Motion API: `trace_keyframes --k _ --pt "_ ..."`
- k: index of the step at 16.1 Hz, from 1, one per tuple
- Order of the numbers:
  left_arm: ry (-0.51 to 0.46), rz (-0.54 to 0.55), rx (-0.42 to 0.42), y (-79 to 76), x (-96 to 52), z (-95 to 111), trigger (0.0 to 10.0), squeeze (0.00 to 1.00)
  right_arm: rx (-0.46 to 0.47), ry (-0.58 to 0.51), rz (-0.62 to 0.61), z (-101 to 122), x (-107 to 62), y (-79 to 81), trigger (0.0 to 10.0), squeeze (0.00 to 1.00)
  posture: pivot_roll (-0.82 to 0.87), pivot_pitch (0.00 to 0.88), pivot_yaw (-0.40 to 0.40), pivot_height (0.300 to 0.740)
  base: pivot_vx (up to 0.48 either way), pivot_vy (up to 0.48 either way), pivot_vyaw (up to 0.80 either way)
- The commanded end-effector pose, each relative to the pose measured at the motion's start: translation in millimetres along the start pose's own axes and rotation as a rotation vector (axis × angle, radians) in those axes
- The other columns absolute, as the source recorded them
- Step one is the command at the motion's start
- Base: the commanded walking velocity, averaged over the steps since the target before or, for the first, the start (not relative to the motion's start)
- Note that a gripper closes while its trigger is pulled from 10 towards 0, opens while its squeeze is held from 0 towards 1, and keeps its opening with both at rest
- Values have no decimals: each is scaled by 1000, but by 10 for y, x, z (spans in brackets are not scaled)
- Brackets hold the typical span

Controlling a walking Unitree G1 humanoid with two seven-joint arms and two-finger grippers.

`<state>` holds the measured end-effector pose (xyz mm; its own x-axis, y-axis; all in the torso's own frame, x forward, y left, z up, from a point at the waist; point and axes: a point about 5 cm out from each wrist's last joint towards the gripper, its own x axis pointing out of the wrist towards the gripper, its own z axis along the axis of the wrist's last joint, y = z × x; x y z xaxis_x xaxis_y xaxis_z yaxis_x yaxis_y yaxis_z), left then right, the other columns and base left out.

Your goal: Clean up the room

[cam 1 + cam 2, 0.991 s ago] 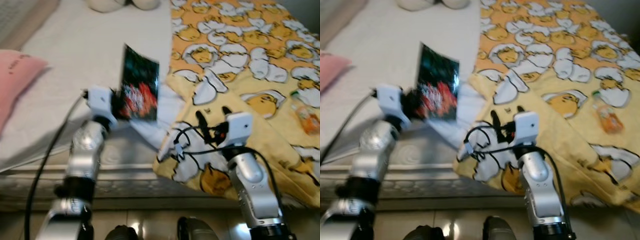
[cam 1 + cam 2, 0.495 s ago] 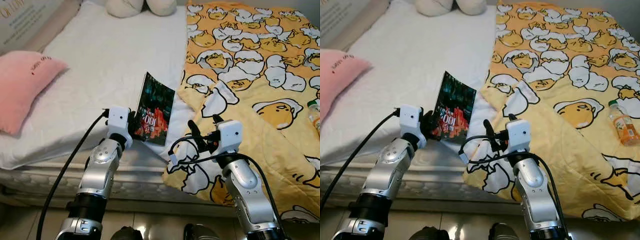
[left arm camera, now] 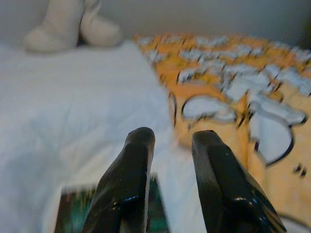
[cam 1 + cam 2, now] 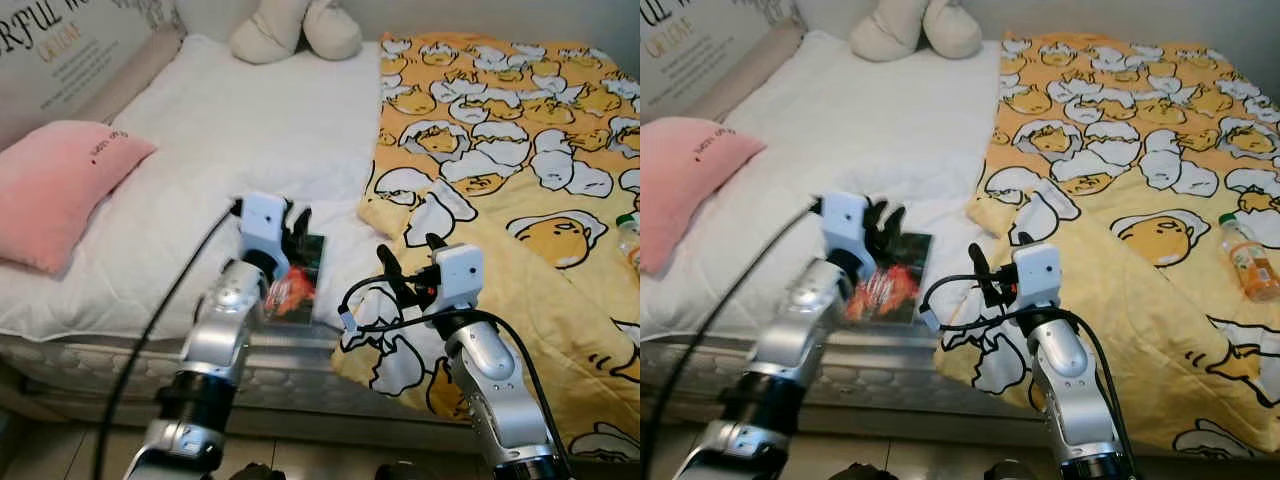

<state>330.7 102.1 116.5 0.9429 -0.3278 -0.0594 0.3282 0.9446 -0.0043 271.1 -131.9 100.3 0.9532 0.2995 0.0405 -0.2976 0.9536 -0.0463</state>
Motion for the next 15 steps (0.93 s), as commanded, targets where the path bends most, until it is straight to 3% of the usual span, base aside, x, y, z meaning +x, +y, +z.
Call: trace_keyframes --k 1,4,5,7,8,9,11,14,15 --pt "33 59 -5 82 20 -50 10000 0 -11 11 4 -39 -15 -18 10000 24 -145 0 59 740 0 0 0" --pt "15 71 67 130 4 -9 10000 0 -14 20 -1 -60 -30 -35 10000 27 -143 0 60 740 0 0 0" --pt "-6 84 166 195 -20 20 10000 0 -11 26 -3 -79 -40 -33 10000 24 -143 0 61 740 0 0 0" --pt "-2 98 166 258 -51 4 10000 0 -8 33 -4 -102 -56 -30 10000 24 -138 0 60 740 0 0 0" --pt "2 111 168 309 -73 -8 10000 361 -7 36 -4 -113 -67 -29 10000 24 -130 0 59 740 0 0 0" --pt "0 131 199 388 -80 -12 10000 1000 -5 35 -2 -113 -70 -27 10000 27 -129 0 53 740 0 0 0" --pt "7 163 243 491 -63 -9 10000 1000 -8 34 4 -107 -67 -24 10000 24 -129 0 51 740 0 0 0" --pt "25 192 164 561 -89 -51 10000 992 -13 34 14 -101 -59 -30 10000 24 -132 0 47 740 0 0 0" --pt "16 210 115 557 -140 -83 10000 0 -18 34 19 -99 -50 -40 10000 24 -127 0 43 740 0 300 0"
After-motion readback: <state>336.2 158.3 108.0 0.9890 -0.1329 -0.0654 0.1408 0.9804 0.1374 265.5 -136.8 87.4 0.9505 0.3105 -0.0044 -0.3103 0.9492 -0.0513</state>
